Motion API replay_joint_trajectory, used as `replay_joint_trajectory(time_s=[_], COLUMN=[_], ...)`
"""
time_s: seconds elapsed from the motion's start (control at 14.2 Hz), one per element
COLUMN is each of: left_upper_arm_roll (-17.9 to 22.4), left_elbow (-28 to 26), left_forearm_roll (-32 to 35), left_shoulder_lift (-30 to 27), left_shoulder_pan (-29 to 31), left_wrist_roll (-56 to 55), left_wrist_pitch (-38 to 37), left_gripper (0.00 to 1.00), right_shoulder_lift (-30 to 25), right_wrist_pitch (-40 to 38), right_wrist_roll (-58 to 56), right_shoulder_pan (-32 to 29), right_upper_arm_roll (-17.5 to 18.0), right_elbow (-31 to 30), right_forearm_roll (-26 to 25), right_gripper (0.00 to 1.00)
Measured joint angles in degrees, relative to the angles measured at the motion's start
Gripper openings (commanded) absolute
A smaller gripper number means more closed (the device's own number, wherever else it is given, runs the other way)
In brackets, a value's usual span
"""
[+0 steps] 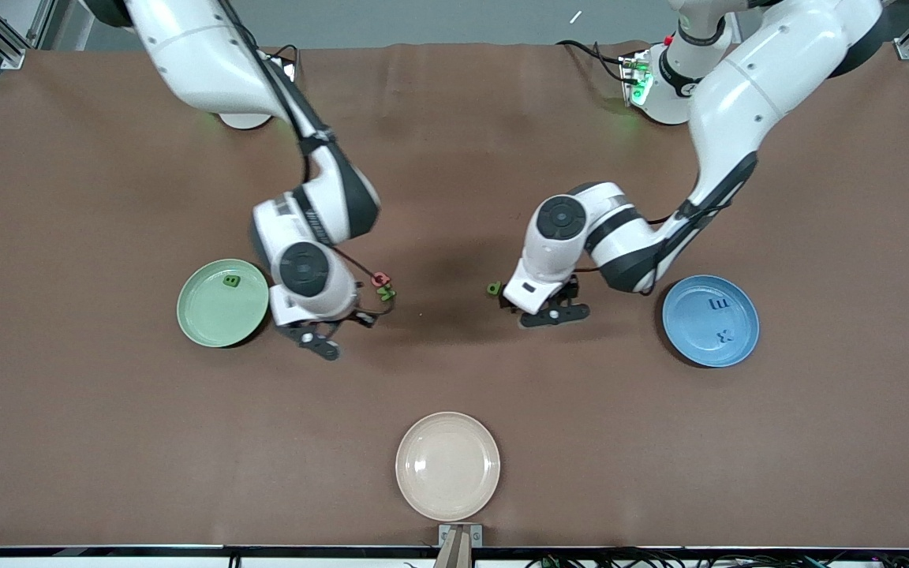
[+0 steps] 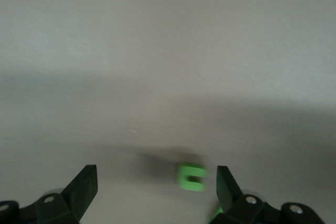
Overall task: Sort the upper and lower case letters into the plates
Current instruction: 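Carry the blue C to the green plate while the left gripper grasps u, then release the C on the green plate while the left gripper carries u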
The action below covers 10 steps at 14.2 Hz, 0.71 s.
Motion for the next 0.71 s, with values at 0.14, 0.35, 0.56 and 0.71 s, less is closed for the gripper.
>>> replay_joint_trajectory(time_s=[0.14, 0.35, 0.56, 0.71], left_upper_arm_roll=[2.41, 3.81, 3.92, 3.95], left_elbow=[1.99, 2.42, 2.45, 2.46], left_forearm_roll=[-1.29, -1.69, -1.70, -1.70], left_shoulder_lift=[0.89, 1.76, 2.64, 2.93], left_shoulder_pan=[-3.28, -4.97, -5.66, -5.74], left_wrist_roll=[-0.10, -0.11, -0.11, -0.11], left_wrist_pitch=[0.01, 0.16, 0.23, 0.23], left_gripper=[1.00, 0.92, 0.68, 0.55], right_shoulder_lift=[-4.64, -9.82, -11.02, -11.00], right_wrist_pitch=[0.42, 6.38, 11.60, 16.98], right_wrist_roll=[-8.85, -24.82, -35.56, -40.82], right_shoulder_pan=[-4.53, -13.11, -20.19, -22.53], right_upper_arm_roll=[-0.10, -0.23, -0.22, -0.16], right_elbow=[-5.73, -16.20, -22.75, -26.09], right_forearm_roll=[0.01, 0.02, 0.03, 0.03], right_gripper=[0.00, 0.00, 0.00, 0.00])
